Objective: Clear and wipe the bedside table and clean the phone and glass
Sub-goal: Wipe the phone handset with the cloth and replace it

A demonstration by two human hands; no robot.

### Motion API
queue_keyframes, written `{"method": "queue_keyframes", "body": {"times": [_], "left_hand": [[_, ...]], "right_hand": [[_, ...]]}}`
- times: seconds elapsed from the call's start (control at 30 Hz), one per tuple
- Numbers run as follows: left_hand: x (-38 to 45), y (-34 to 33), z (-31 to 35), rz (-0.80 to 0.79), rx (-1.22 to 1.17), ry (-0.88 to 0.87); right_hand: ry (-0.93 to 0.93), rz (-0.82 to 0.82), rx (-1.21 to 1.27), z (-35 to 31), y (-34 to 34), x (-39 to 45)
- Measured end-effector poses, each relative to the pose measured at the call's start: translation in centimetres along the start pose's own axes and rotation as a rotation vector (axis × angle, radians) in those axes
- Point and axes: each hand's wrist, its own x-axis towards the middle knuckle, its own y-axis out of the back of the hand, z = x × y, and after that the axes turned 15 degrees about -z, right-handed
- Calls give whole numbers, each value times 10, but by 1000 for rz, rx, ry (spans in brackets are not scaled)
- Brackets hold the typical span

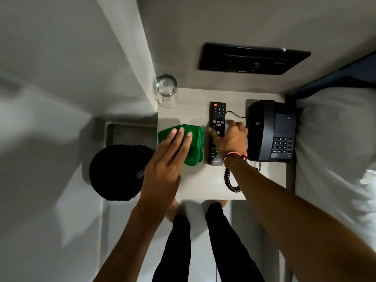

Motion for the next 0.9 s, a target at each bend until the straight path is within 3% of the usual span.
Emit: {"method": "queue_keyframes", "body": {"times": [0.07,0.1,0.2,0.27,0.33,0.5,0.57,0.63,0.77,0.9], "left_hand": [[0,2,0,-31,-22,-24],[0,4,1,-44,-26,-38],[3,8,7,-51,-31,-98],[4,15,14,-44,-45,-124],[4,22,24,-38,-24,-119],[-3,51,57,22,-149,-113],[-12,68,73,-25,-287,48],[-23,90,84,-71,-592,300],[-53,148,115,211,-1267,530],[-99,196,132,410,-1258,689]], "right_hand": [[128,-16,307,-8,6,-4],[140,-138,541,-15,14,-8],[21,-916,1073,-32,43,-21],[36,-1209,1133,-33,59,-32],[85,-1277,1157,-32,77,-41],[243,-1228,1141,-40,122,-63],[260,-1238,1121,-46,139,-74],[261,-1279,1086,-57,154,-88],[355,-1401,878,-93,191,-136],[443,-1480,709,-139,212,-194]]}}
